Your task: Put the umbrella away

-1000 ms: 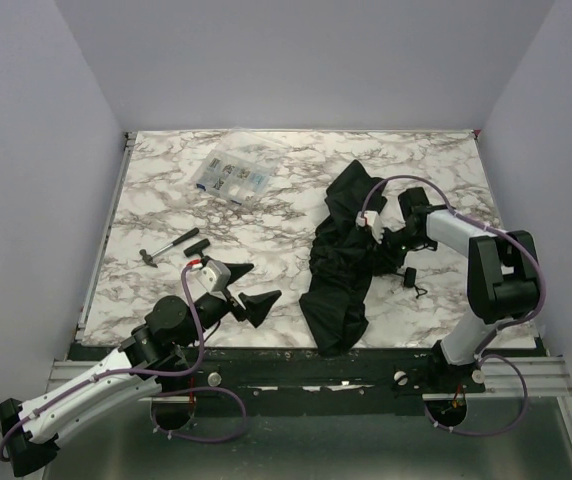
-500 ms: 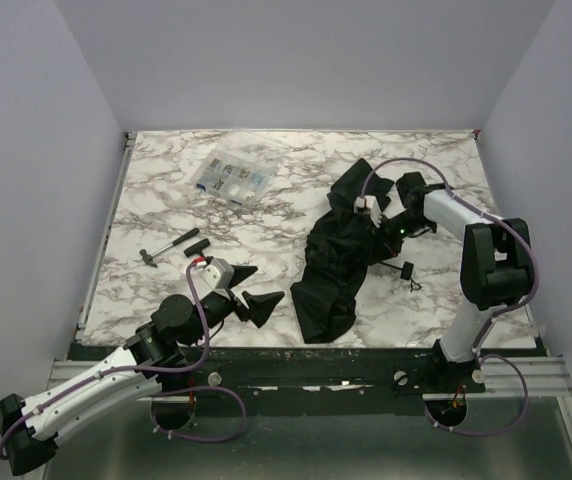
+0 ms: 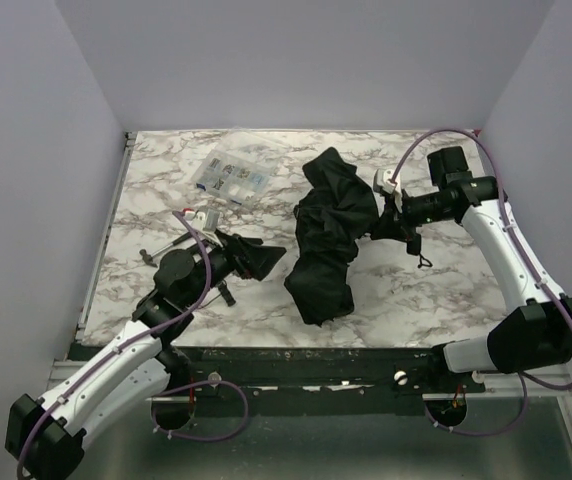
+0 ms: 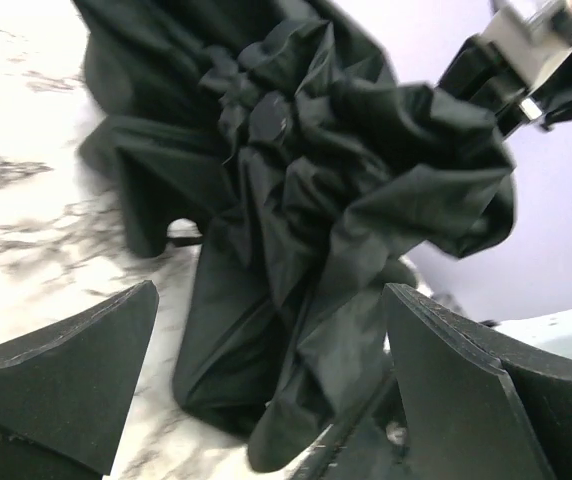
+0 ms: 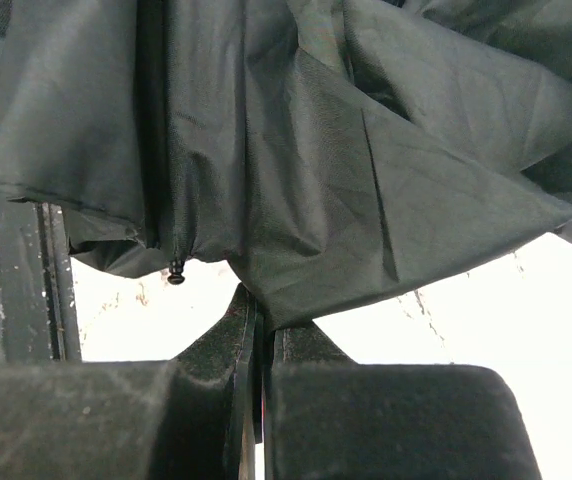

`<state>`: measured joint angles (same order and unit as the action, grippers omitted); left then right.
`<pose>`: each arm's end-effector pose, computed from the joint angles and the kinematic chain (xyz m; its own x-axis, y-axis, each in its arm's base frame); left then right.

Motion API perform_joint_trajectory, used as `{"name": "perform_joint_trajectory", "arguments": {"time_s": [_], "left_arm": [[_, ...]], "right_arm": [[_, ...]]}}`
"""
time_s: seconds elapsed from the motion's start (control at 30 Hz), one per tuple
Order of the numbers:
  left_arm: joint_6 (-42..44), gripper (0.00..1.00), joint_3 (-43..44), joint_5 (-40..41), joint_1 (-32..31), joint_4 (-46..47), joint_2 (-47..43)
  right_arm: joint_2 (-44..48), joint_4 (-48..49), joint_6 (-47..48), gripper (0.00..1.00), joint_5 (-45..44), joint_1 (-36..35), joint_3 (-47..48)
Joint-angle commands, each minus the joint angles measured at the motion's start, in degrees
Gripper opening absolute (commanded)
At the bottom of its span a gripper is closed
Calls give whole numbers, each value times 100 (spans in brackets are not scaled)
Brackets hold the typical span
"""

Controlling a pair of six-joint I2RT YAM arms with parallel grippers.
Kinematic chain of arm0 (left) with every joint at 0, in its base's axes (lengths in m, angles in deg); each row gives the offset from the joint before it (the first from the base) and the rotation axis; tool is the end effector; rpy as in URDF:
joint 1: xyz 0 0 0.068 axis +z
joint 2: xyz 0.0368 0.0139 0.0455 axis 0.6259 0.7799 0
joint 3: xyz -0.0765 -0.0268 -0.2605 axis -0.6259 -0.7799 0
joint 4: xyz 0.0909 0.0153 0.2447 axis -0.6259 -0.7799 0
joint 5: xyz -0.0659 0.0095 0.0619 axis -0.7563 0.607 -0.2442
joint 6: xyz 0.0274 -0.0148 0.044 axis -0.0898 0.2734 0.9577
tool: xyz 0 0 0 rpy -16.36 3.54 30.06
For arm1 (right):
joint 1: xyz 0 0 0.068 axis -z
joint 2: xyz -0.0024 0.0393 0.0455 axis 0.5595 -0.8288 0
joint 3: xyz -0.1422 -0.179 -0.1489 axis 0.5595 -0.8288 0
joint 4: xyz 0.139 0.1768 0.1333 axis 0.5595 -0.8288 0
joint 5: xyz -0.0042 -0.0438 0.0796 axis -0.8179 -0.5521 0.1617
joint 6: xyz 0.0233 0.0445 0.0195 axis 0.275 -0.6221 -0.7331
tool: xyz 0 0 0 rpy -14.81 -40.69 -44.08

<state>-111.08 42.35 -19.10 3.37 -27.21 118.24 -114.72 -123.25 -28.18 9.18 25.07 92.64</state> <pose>0.1368 -0.1047 0.2767 -0.4529 -0.4649 -0.7607 0.5502 0.5256 -0.6488 0.2582 0.0687 0.3298 -0.0931 -0.5585 -0.8243 -0.9852 0.1712 -0.0047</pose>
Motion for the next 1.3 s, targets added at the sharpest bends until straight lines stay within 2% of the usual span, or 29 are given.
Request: {"name": "perform_joint_trajectory", "arguments": {"time_s": [0.0,0.17,0.37,0.6,0.67,0.77,0.9,1.0,1.1,1.17,1.27], "left_arm": [[-1168,99,455,-630,40,653,438],[-2088,99,312,-962,7,1641,1074],[-2246,99,375,-446,-248,1984,1467],[-2310,95,656,17,-634,1881,2144],[-2441,89,576,83,-672,2160,2321],[-2675,74,478,74,-690,2780,2591],[-2815,67,572,250,-733,3169,2751],[-2844,52,692,400,-751,3401,2828],[-2842,26,779,450,-752,3638,2898],[-2852,5,766,497,-752,3863,2925],[-2809,0,713,598,-730,4162,2919]], "right_arm": [[357,-71,203,0,798,-8,-108],[405,10,181,0,1002,-28,-78],[424,48,137,0,1206,-141,-94],[482,206,-78,0,1353,-218,-174],[469,236,-89,0,1360,-268,-252],[466,357,-208,0,1288,-440,-403],[477,592,-413,0,1138,-698,-603],[484,723,-524,0,974,-872,-713],[508,776,-613,0,783,-889,-754],[532,757,-654,0,696,-887,-763],[593,763,-719,0,514,-889,-801]]}}
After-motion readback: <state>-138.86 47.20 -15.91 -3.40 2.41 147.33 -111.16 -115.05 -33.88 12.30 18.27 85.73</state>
